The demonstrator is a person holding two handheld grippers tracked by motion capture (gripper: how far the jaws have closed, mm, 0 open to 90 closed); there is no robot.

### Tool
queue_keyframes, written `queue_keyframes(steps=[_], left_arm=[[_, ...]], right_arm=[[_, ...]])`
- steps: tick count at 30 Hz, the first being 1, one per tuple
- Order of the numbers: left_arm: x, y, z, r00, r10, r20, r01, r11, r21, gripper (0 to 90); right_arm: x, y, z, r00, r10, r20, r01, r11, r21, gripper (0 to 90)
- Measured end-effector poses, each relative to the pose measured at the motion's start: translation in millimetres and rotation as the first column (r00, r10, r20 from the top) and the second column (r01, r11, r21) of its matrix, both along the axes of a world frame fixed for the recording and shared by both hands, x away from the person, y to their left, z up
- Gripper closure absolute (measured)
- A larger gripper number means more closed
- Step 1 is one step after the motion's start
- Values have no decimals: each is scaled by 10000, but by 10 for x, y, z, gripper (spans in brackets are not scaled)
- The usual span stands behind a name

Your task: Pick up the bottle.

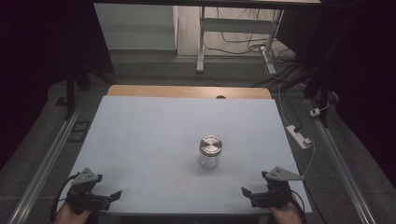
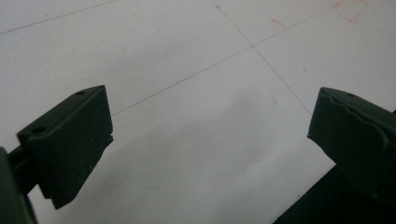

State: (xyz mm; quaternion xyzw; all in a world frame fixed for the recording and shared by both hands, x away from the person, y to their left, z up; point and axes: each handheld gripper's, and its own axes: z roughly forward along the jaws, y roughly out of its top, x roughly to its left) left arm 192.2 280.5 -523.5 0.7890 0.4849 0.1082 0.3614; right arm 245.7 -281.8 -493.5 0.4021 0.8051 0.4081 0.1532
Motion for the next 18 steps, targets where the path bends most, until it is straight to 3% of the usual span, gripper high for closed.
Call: queue_keyframes(steps=[18], left_arm=[[11,13,-4,9999,23,-109,-24,10000,-86,5]], right_arm=[[21,122,25,9981,525,314,-526,9986,18,0]])
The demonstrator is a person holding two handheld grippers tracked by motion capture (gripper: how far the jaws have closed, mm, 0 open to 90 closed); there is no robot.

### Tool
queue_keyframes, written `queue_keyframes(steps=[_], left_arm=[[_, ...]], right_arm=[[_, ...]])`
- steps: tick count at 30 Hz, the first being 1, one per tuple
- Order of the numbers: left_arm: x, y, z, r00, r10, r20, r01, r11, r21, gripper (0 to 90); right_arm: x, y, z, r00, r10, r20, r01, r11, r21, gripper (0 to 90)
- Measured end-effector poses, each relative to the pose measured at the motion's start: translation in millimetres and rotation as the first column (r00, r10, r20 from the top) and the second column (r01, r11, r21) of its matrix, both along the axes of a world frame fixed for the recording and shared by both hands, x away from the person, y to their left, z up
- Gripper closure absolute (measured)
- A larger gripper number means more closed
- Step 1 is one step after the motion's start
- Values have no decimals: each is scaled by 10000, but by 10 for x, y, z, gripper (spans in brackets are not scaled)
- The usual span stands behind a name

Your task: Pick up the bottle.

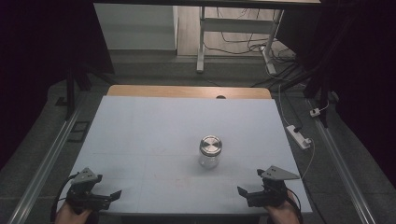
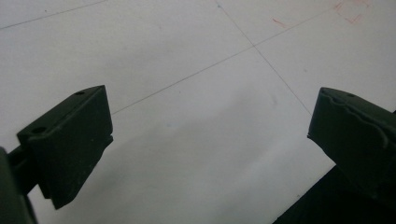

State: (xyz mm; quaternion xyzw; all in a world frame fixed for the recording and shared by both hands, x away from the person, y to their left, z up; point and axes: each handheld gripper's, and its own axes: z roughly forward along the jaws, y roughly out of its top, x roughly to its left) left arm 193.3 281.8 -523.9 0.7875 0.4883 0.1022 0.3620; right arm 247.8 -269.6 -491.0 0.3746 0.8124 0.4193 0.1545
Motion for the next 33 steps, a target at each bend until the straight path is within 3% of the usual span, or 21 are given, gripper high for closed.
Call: queue_keyframes(steps=[22,33], left_arm=[[3,10,-2,10000,41,-24,-41,9999,-107,4],[4,14,-3,10000,61,-30,-62,9999,-138,2]], right_arm=[[117,243,-11,9963,854,-27,-854,9963,-64,0],[218,403,-14,9903,1347,332,-1347,9909,-17,0]])
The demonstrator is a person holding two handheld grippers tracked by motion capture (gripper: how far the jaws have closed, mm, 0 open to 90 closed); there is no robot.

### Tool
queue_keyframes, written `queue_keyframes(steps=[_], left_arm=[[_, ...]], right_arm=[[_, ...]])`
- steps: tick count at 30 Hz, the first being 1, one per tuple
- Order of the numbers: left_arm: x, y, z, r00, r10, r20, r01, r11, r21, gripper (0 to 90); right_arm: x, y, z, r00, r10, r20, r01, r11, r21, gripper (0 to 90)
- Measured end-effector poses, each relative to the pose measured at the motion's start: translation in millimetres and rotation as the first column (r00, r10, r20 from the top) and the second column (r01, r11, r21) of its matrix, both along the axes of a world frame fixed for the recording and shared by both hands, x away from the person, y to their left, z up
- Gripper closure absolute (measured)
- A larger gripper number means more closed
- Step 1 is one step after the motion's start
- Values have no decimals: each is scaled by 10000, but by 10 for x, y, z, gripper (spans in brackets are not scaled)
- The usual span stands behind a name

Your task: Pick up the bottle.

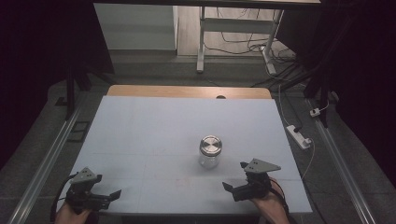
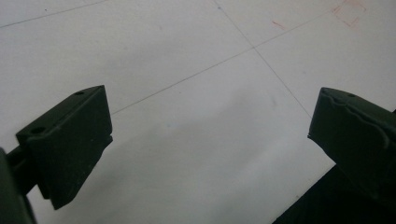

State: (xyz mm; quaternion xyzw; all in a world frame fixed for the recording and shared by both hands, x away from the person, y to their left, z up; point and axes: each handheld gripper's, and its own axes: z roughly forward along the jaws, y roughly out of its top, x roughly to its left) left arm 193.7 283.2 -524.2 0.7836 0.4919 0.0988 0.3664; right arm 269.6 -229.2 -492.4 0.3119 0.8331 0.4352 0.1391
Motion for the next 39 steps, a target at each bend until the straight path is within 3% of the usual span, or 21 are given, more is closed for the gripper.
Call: queue_keyframes(steps=[8,21,26,31,39], left_arm=[[2,2,0,10000,-11,-14,11,10000,-21,1],[5,5,0,10000,-23,-36,23,10000,-42,0],[6,9,-1,10000,-40,-39,39,10000,-60,0],[8,6,-1,10000,-40,-57,39,10000,-67,0],[9,11,-2,10000,-50,-67,49,10000,-82,0]], right_arm=[[137,106,-41,9999,107,-121,-104,9997,227,0],[413,352,-99,9988,83,-490,-83,10000,-3,0],[514,443,-149,9994,-12,-347,-6,9986,-536,0],[590,477,-168,9992,-11,-394,-2,9995,-326,0],[748,626,-193,9982,8,-604,-46,9980,-629,0]])
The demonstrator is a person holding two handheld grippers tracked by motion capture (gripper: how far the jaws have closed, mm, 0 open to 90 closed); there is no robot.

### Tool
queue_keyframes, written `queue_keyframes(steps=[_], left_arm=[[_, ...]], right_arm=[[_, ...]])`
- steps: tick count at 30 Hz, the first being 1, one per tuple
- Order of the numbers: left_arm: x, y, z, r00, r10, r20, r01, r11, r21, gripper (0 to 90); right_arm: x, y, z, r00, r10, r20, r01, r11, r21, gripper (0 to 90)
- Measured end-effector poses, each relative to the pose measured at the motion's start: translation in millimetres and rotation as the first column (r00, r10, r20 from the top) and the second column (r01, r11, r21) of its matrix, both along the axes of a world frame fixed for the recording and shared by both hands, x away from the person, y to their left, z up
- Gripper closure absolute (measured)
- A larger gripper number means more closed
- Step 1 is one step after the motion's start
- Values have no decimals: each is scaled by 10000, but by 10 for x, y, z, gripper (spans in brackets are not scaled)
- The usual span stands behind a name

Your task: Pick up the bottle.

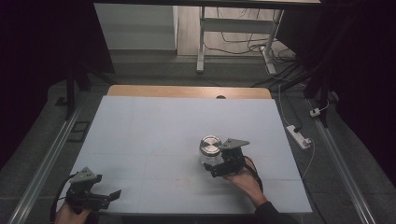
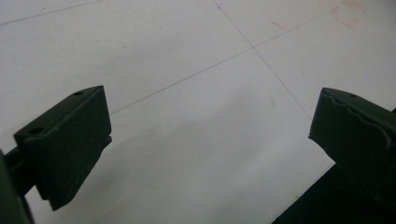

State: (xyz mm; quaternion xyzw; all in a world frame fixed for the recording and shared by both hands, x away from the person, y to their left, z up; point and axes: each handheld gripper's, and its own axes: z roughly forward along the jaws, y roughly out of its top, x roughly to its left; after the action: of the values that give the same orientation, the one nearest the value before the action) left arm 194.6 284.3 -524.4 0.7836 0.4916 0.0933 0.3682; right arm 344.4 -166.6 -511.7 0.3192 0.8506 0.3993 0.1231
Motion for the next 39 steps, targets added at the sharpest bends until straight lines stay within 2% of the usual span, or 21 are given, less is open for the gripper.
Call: queue_keyframes(steps=[7,11,13,15,16,23,34,39], left_arm=[[1,7,-4,10000,7,0,-7,10000,-49,0],[3,16,-6,10000,0,2,0,10000,-90,0],[6,18,-8,10000,-11,-11,11,9999,-104,0],[4,18,-7,10000,-10,-6,10,9999,-109,0],[2,16,-6,10000,-7,7,7,9999,-108,0],[1,15,-5,10000,-13,12,13,9999,-119,0],[1,16,-2,10000,-46,-16,46,9999,-147,0],[2,17,-2,10000,-44,-14,44,9998,-189,0]], right_arm=[[60,93,13,9999,58,162,-59,10000,15,0],[91,141,4,9997,26,231,-22,9999,-145,0],[104,146,10,9989,73,462,-73,10000,-9,32],[105,144,17,9987,117,489,-125,9998,151,55],[105,138,25,9983,205,550,-218,9995,218,121],[94,120,20,9952,526,826,-539,9985,130,145],[80,124,54,9956,562,752,-556,9984,-95,149],[58,130,90,9955,557,764,-560,9984,11,149]])
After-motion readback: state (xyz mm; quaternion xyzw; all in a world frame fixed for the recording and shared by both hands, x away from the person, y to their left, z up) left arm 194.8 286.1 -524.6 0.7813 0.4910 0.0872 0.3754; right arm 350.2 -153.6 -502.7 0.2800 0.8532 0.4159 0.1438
